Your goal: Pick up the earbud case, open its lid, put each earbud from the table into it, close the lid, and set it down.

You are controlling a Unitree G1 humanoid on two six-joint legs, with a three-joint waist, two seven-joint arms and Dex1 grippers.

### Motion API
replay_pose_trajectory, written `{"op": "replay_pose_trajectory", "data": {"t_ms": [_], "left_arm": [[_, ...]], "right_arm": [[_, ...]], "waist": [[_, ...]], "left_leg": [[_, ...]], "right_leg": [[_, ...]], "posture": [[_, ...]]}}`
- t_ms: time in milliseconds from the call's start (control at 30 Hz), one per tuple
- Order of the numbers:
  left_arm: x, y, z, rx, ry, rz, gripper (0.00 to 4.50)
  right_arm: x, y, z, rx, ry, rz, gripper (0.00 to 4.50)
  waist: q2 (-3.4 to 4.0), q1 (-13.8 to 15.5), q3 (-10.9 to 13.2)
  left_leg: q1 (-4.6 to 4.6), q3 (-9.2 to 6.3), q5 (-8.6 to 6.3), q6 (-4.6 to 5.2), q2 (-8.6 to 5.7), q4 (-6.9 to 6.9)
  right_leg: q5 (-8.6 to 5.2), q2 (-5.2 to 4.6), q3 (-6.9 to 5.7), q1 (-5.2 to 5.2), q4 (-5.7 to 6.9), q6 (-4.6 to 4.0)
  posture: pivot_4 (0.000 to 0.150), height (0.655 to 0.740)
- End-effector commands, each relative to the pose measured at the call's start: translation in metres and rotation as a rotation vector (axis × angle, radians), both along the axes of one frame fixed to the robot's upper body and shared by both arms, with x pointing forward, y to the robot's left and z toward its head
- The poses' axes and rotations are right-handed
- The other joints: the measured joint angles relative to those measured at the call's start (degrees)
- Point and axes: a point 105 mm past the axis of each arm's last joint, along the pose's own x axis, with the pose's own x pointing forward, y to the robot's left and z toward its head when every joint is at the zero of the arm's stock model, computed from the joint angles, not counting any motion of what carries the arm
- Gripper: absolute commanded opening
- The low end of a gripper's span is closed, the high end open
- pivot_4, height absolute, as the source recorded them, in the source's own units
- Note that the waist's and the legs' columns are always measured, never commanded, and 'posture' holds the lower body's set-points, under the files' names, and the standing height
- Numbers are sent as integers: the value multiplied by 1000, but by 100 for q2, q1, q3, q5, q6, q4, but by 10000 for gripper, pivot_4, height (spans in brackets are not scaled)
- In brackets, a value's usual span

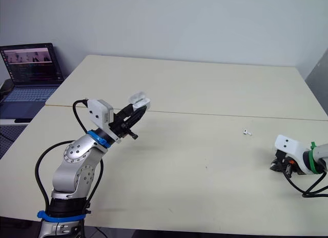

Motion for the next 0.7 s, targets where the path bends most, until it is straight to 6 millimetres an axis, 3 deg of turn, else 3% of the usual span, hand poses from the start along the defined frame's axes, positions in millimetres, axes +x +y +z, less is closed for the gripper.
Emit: {"op": "replay_pose_trajectory", "data": {"t_ms": [33, 100, 233, 467, 700], "left_arm": [[-3, -2, 11, 10, -48, -17, 7871], [-3, -2, 12, 12, -48, -18, 7871], [-3, -2, 12, 13, -47, -19, 7871], [-6, -6, 7, 1, -41, -20, 7871], [-10, -7, 3, -15, -36, -10, 7871]], "right_arm": [[-4, -6, -5, -24, 16, -24, 14398], [-5, -9, -5, -42, 16, -25, 20803], [-3, -13, -1, -71, 16, -13, 20803], [-2, 3, 11, -47, 54, -45, 20803], [-6, -5, 12, -50, 82, -175, 20803]], "waist": [[0, 13, 0], [0, 19, 0], [0, 20, 0], [0, 22, 0], [0, 23, 0]], "left_leg": [[0, -1, 0, 0, 0, 0], [0, -2, 0, 0, 0, -1], [0, -2, 0, 0, 0, -1], [0, -3, 0, 0, 0, 0], [0, -1, 0, 0, 0, -1]], "right_leg": [[0, 0, -1, 0, 0, 0], [0, 0, -2, 0, 0, 0], [0, 0, -3, 1, 0, -1], [1, 0, -2, 1, 1, -1], [13, -1, -2, 0, 0, -21]], "posture": [[1500, 7400], [1500, 7400], [1500, 7400], [1500, 7400], [1500, 7400]]}}
